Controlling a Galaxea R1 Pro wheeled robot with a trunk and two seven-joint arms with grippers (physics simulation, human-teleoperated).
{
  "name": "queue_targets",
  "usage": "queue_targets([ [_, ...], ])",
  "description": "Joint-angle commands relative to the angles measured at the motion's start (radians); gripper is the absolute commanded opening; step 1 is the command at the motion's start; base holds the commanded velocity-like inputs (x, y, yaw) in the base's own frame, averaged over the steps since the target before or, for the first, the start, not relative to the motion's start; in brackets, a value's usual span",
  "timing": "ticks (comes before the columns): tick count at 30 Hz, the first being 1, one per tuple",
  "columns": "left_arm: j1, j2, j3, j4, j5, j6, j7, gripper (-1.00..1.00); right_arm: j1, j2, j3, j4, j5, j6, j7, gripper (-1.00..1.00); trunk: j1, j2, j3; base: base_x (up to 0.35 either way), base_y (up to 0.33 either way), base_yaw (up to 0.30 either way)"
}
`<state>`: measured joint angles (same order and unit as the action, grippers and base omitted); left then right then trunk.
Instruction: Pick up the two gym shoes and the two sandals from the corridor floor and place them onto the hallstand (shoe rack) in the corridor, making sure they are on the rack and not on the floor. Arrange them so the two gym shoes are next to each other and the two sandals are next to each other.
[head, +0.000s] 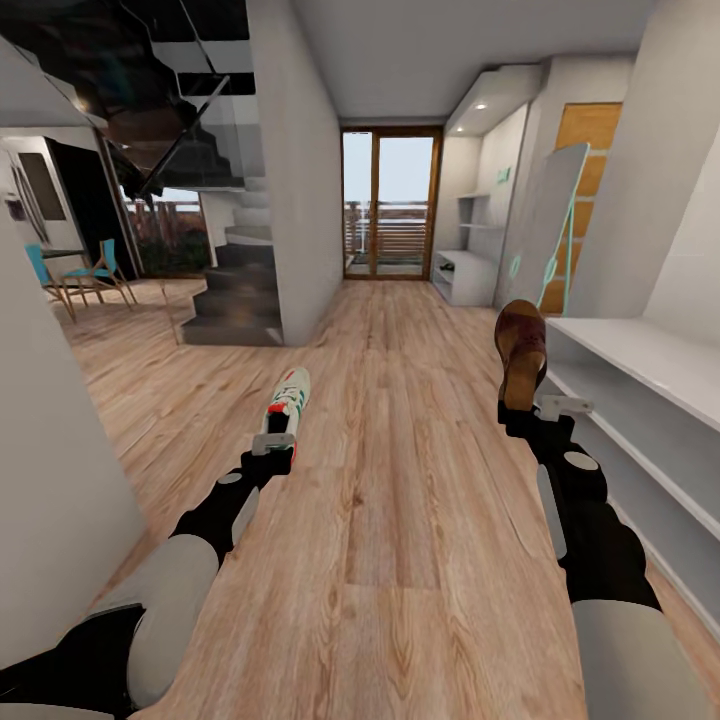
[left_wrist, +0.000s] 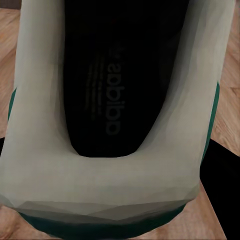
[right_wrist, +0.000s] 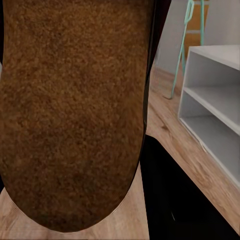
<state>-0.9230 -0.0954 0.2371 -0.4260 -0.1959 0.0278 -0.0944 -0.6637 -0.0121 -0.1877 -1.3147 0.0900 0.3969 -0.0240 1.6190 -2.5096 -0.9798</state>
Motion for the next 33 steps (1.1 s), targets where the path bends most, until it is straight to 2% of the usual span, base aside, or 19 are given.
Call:
queue_targets([
  [1,0.000,-0.001,0.009,-0.002,-0.010,0.003,-0.008,-1.00,-0.001,0.000,0.001,-0.001,0.006,0.007,-0.001,-1.00,0.000,0.000,-0.001,0.345,0.000,0.000],
  [33,0.000,-0.001,0.010,-0.002,-0.009,0.003,-0.008,-1.00,-0.001,0.000,0.001,-0.001,0.007,0.007,-0.001,-1.00,0.000,0.000,-0.001,0.345,0.000,0.000],
])
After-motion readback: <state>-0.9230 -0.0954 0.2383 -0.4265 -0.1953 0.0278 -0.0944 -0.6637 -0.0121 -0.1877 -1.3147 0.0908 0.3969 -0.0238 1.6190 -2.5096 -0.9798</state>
